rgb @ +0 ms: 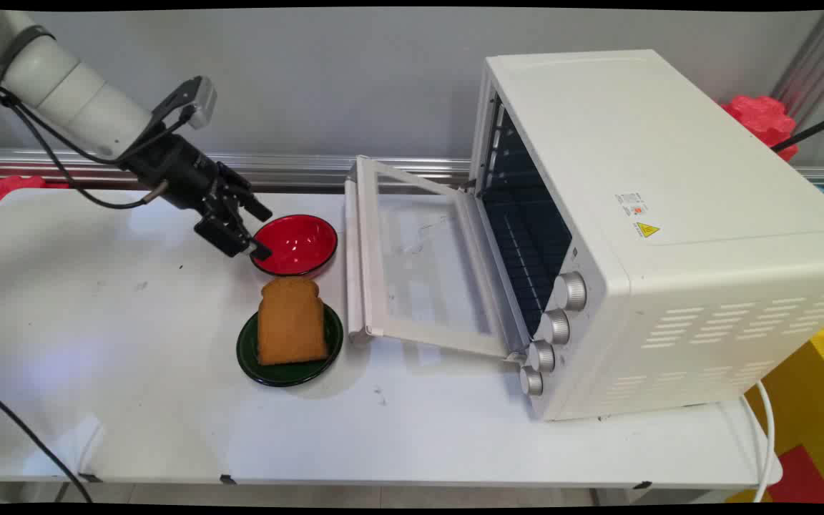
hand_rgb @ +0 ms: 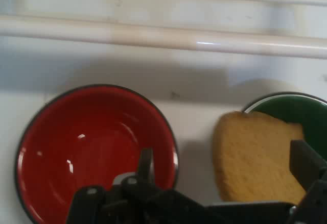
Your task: Close the oven
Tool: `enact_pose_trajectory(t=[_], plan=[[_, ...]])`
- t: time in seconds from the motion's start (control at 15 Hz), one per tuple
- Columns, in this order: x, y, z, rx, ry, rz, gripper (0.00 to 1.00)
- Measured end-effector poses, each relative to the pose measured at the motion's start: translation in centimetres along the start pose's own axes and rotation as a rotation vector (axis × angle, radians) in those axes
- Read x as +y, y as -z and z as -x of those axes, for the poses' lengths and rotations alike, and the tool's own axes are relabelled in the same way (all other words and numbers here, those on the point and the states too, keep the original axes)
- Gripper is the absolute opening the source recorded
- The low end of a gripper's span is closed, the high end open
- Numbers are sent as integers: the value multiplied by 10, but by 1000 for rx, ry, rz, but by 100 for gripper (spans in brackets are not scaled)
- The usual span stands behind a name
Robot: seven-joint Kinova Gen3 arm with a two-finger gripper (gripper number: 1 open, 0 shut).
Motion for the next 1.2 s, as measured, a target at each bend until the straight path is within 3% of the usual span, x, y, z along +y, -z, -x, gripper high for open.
enact_pose_trajectory(t=[0.4,0.73,0.8,1.2], plan=[[-23,-13,6,62,14,-17,100],[-30,-20,8,97,10,-10,100],[-31,-20,8,102,7,-9,0],[-34,-24,10,124,-15,1,0]])
